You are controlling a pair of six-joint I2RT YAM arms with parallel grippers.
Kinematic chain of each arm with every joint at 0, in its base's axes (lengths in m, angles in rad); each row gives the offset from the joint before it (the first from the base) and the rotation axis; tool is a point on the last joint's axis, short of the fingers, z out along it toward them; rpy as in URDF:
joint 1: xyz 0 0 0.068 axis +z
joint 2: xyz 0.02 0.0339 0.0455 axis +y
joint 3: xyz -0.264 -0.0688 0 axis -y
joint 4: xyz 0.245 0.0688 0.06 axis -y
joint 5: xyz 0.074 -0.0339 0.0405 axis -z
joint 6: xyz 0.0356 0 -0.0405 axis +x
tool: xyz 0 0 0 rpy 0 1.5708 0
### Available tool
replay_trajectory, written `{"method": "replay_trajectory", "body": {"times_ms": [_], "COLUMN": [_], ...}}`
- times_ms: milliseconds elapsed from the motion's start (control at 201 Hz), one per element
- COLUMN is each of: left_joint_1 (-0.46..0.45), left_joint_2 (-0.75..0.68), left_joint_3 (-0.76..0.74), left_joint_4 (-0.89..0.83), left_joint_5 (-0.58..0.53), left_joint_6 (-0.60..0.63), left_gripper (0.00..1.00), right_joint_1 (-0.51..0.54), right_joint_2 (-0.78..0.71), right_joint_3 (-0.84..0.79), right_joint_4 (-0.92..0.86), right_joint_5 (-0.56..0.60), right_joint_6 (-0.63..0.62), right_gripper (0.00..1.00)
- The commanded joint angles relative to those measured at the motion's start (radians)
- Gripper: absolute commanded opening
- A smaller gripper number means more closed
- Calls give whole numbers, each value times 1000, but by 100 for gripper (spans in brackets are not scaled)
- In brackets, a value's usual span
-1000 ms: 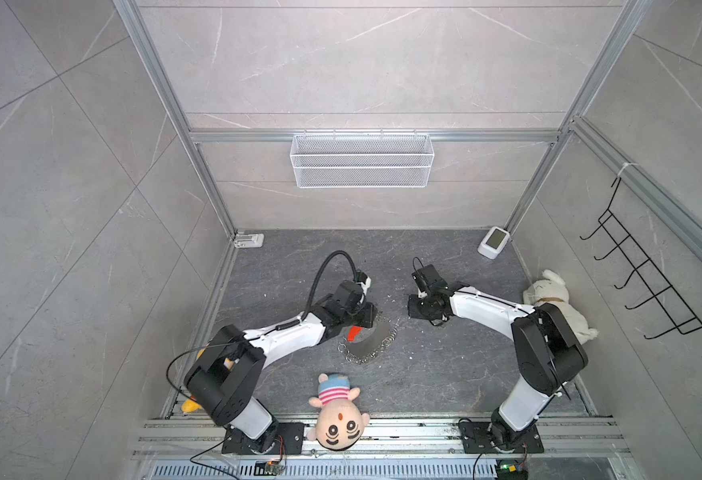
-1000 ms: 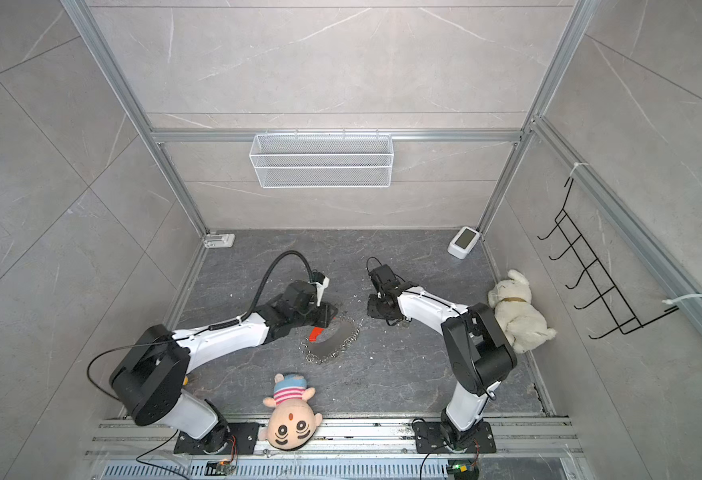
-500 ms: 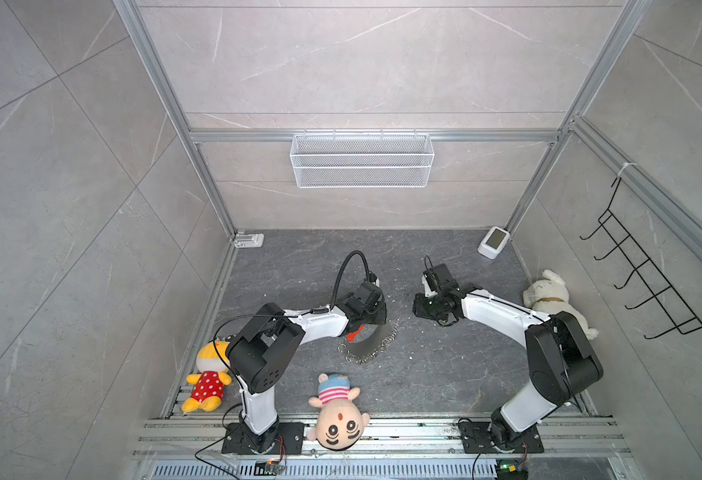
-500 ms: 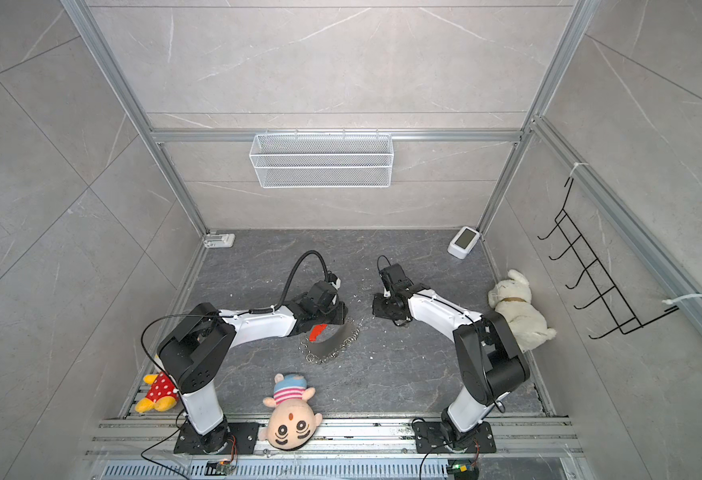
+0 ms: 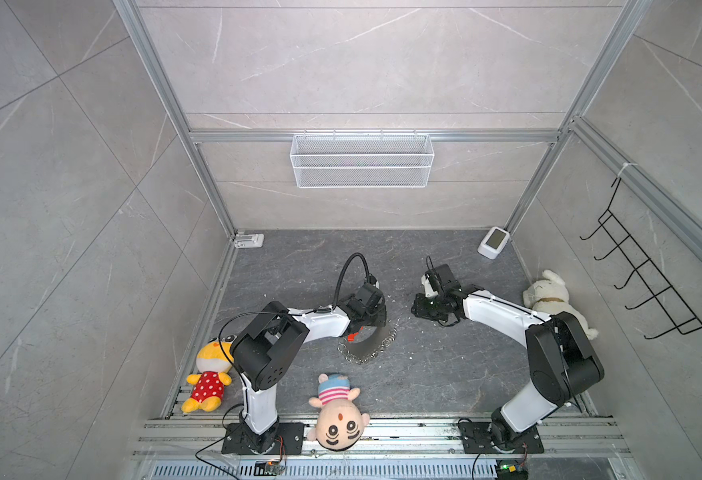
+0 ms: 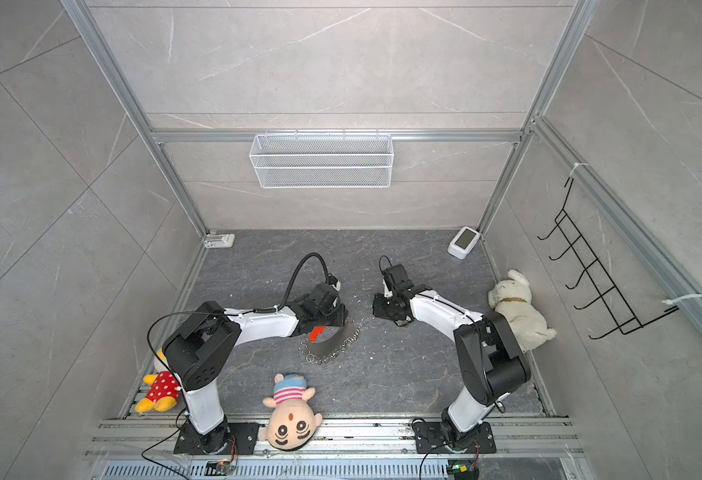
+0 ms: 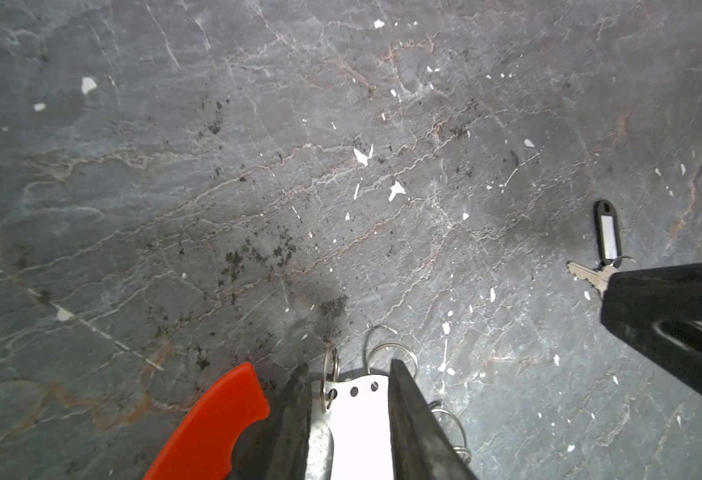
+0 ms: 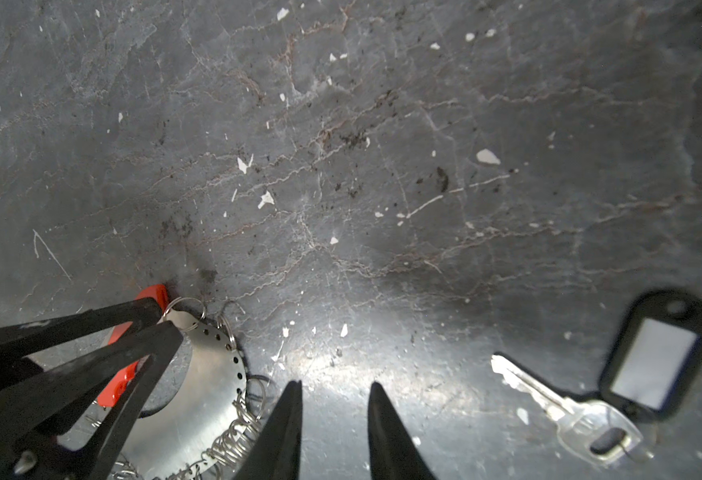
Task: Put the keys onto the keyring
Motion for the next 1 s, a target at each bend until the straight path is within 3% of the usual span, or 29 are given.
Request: {"method": "replay_trajectory", "body": {"times_ms": [0,389,548,613,707,817,991], "left_joint_1": [2,3,3,3,3,2,4], "left_joint_2": [14,38,35,32,19,-34,-251], "left_joint_3": [9,-1,-13,-16,-25,-75,-200], "left_joint_4": [0,20,33,36,48,147,283], "left_joint_5": [-16,-1,5,6,20,135,406], "left_joint_6": [17,10,13,25,59,174,579], "left_gripper": [34,25,12,0,0,0,0], "right_joint_1": [-7,-14,-16,-18,-21,-23,-24], "right_joint_2": [-13,-22,-23,-24,-35,-76,-254], "right_joint_3": [-8,-6,-3,-3,-3,-2,-57], "right_joint_4": [1,0,0,0,-4,-5,83], "right_joint_5": [-10,-21,-26,-28,-25,-20,-23], "right_joint_6": [-13,-15,-14,-14,-22,-50,-71], "right_gripper": [30,28,26,23,18,12,8]}}
